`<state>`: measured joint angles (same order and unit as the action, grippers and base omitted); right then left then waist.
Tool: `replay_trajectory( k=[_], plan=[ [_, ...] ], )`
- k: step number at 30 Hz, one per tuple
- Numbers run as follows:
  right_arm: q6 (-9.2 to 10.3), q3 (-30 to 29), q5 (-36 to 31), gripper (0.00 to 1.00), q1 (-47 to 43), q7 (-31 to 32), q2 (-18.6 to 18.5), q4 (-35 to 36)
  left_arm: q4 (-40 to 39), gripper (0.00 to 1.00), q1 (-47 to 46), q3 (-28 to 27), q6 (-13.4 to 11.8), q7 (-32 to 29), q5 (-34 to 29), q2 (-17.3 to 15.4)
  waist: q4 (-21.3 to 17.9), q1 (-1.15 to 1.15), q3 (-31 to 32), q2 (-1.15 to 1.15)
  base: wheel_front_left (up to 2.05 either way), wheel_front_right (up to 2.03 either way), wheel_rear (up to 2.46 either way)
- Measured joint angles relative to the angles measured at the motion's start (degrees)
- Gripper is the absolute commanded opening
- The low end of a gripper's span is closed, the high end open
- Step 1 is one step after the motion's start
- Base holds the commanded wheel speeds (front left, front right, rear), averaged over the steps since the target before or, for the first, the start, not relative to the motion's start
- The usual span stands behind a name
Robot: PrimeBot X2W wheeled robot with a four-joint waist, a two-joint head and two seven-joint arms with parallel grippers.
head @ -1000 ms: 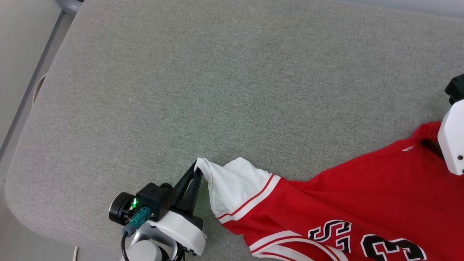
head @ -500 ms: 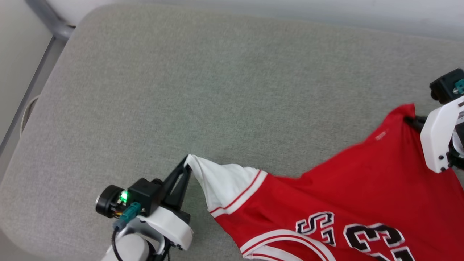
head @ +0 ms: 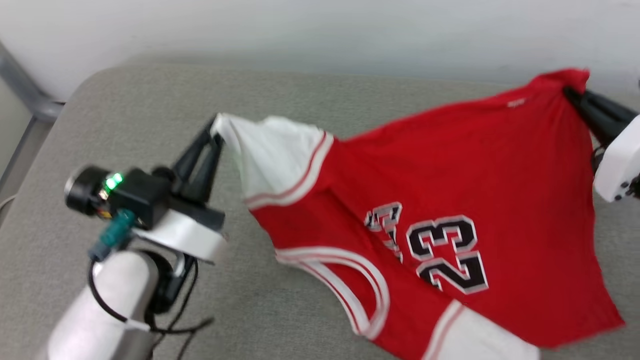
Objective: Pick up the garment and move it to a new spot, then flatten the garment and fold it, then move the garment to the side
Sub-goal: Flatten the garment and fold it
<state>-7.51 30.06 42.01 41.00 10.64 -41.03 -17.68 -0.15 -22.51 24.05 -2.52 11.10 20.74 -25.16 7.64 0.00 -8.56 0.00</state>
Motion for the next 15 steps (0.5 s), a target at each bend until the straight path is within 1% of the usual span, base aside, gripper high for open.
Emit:
replay_trajectory(
  k=[3,7,9,11,15],
  plan=[
    [0.0,-3.28,-1.54,0.0,0.46,-1.55,1.11,1.49,-1.82,0.0,-4.17,-1.1,0.51,-1.27,0.0,-1.18,-1.48,0.0,0.64,0.0,0.0,0.0,0.0],
    [0.0,-7.15,-3.63,0.0,1.66,-1.79,2.29,3.7,-3.24,0.0,-10.42,-2.18,1.54,-3.37,-0.43,-2.5,-2.98,0.0,0.96,0.0,0.0,0.0,0.0],
    [0.0,-9.23,-4.82,0.0,2.55,-1.47,2.94,4.47,-3.36,0.0,-14.05,-3.07,1.76,-4.17,0.48,-1.97,-3.36,0.0,0.84,0.0,0.0,0.0,0.0],
    [0.0,-10.57,-5.64,0.0,3.85,-0.63,3.71,5.35,-3.32,0.0,-17.73,-3.35,2.32,-5.17,0.12,-2.42,-3.74,0.0,0.63,0.0,0.0,0.0,0.0],
    [0.0,-12.91,-7.65,0.0,7.88,1.19,5.01,6.97,-2.97,0.0,-25.57,-3.74,3.96,-7.3,0.96,-1.85,-4.28,0.0,-0.61,0.0,0.0,0.0,0.0]
  ],
)
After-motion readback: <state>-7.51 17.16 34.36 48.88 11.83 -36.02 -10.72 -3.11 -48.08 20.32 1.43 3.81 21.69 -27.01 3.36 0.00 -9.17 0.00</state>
